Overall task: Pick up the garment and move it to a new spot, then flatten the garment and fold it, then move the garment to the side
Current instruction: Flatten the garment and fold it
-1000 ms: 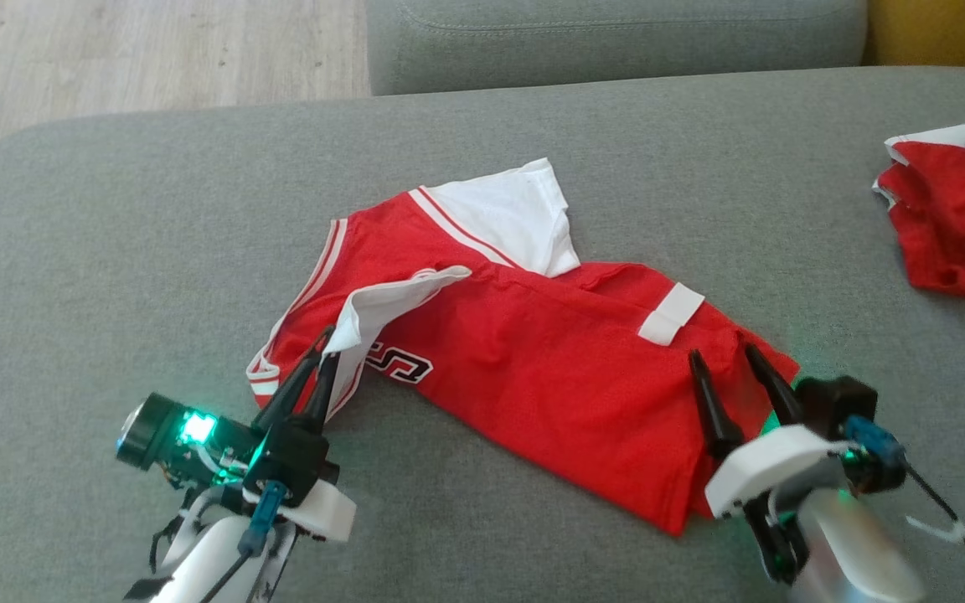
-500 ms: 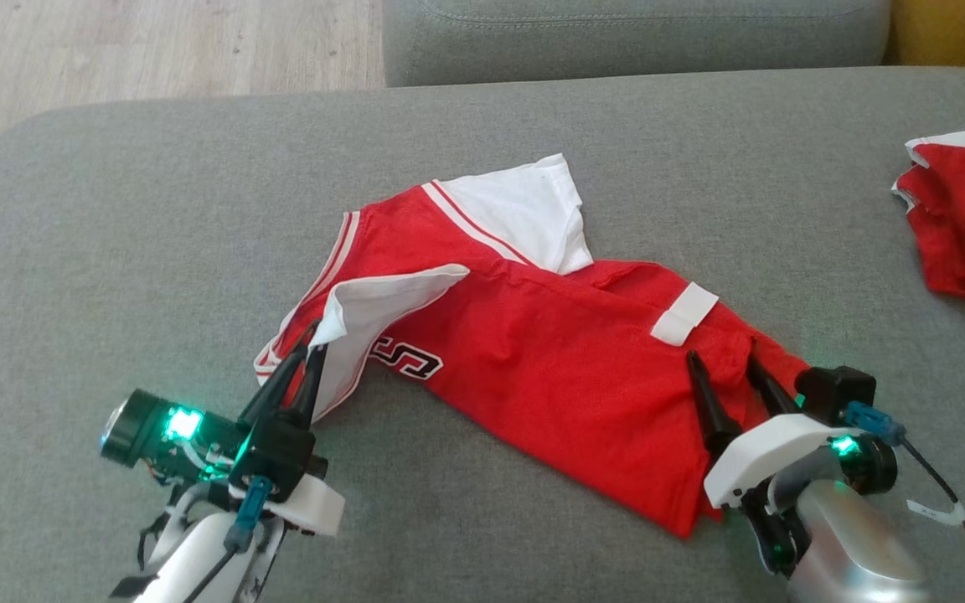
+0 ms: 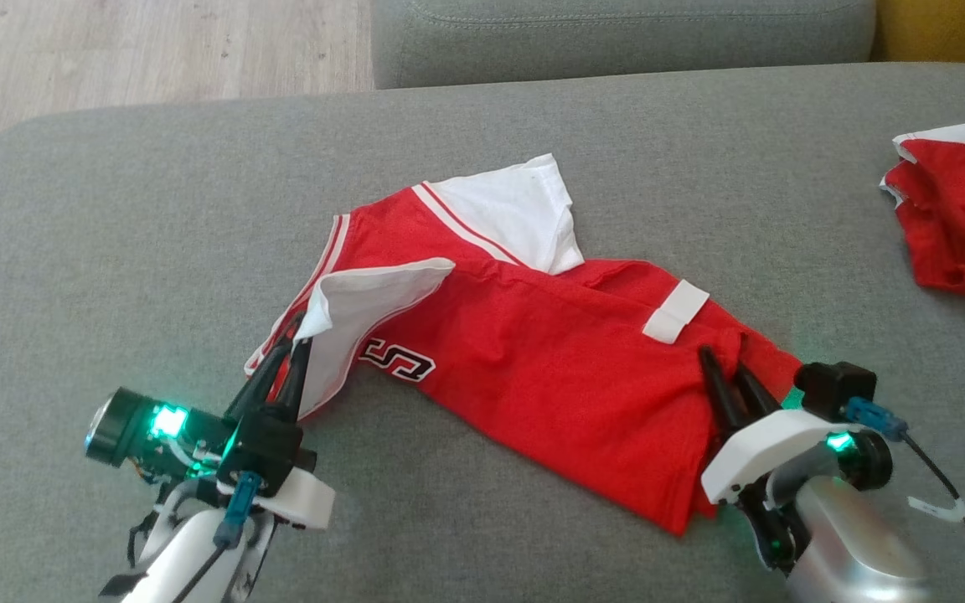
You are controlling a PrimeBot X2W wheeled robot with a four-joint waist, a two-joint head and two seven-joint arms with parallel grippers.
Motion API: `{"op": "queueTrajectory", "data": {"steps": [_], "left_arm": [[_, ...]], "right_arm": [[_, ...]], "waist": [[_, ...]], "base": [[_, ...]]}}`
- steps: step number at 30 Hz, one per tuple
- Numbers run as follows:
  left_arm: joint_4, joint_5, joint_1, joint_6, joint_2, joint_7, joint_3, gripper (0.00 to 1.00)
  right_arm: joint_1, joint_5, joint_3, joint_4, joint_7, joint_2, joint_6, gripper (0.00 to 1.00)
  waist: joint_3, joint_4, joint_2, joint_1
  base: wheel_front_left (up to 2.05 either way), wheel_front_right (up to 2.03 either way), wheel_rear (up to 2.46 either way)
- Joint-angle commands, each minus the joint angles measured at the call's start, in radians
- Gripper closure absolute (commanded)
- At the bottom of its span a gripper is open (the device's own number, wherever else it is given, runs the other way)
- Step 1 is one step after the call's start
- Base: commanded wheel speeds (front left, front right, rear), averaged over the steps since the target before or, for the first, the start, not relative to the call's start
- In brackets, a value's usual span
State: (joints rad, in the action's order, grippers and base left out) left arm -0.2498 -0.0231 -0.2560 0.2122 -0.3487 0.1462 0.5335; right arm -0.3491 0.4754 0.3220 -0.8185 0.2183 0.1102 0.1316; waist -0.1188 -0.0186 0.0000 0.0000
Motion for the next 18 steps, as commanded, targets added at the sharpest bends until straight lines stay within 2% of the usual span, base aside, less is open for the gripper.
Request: {"op": "queueTrajectory", "data": {"steps": [1,3,6,11,18], "left_arm": [[0.038,-0.004,-0.02,0.009,-0.034,-0.006,-0.044,1.0],[0.044,-0.004,-0.018,0.013,-0.037,-0.01,-0.043,1.0],[0.055,-0.004,-0.015,0.018,-0.045,-0.015,-0.045,1.0],[0.076,-0.006,-0.012,0.028,-0.061,-0.018,-0.052,1.0],[0.123,-0.005,-0.024,0.029,-0.101,-0.017,-0.071,1.0]], "right_arm": [[-0.015,0.001,0.019,0.031,0.003,0.013,-0.001,0.75],[-0.012,-0.001,0.011,0.038,0.003,0.019,-0.001,0.78],[-0.006,-0.004,-0.003,0.054,-0.001,0.026,-0.001,1.0],[0.023,0.008,-0.015,0.115,-0.027,0.035,-0.001,1.0],[0.077,0.076,-0.037,0.284,-0.073,0.082,-0.001,1.0]], "waist": [[0.0,0.0,0.0,0.0],[0.001,0.001,0.0,0.0],[0.003,0.003,0.0,0.0],[0.013,0.009,0.0,0.0],[0.03,0.02,0.0,0.0]], "base": [[0.0,0.0,0.0],[0.0,0.0,0.0],[0.0,0.0,0.0],[0.0,0.0,0.0],[0.0,0.0,0.0]]}}
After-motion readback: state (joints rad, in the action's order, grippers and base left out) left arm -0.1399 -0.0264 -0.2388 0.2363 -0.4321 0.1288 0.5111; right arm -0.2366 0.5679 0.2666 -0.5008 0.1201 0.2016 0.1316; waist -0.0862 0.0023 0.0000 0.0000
